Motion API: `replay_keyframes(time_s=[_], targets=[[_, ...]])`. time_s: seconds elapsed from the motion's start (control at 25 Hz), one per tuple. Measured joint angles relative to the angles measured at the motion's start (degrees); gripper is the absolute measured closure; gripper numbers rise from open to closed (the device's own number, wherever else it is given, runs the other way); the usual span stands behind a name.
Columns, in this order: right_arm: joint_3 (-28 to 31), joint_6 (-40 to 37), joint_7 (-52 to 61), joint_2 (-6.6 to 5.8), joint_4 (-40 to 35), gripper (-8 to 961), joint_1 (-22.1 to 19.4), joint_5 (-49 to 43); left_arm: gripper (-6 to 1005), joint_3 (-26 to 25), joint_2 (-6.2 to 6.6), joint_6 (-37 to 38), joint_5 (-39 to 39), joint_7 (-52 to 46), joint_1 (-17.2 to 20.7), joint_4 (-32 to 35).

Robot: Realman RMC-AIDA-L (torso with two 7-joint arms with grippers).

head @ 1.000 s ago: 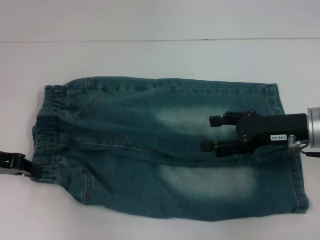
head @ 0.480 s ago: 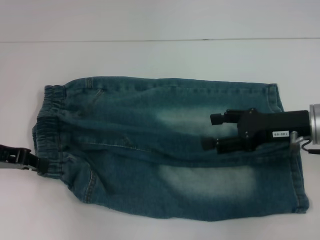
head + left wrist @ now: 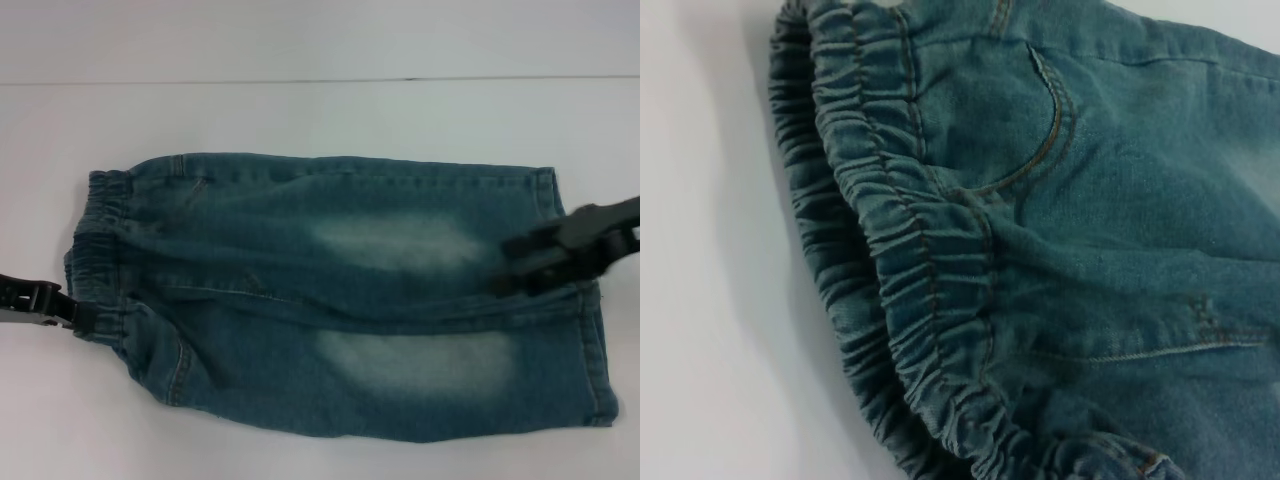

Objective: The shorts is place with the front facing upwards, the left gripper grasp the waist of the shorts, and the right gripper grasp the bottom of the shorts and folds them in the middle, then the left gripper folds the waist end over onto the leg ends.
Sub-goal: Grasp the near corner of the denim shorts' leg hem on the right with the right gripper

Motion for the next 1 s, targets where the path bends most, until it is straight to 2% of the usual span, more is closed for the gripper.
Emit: replay_keyframes(time_s=[0.12, 0.24, 0.48, 1.0], targets=[[-0.86, -4.57, 1.88, -1.34, -3.06, 14, 0.14, -3.83, 951, 0.14, 0.0, -0.21, 0.06, 0.0, -0.06, -0.12], [-1.01, -8.43, 2.22, -1.62, -6.11, 15, 0.57, -10.38, 952, 0.21, 0.0, -0.41, 0.01, 0.0, -0.06, -0.51], [-2.71, -11.0, 2.13, -0.86, -6.98, 15, 1.98, -21.16, 952, 0.23, 0.02, -0.03, 0.01, 0.0, -0.18, -0.61], [-8.64, -11.22, 2.91, 0.65, -5.52, 33, 2.69, -28.68, 952, 0.23, 0.04, 0.11, 0.33, -1.18, -1.68, -0.62]])
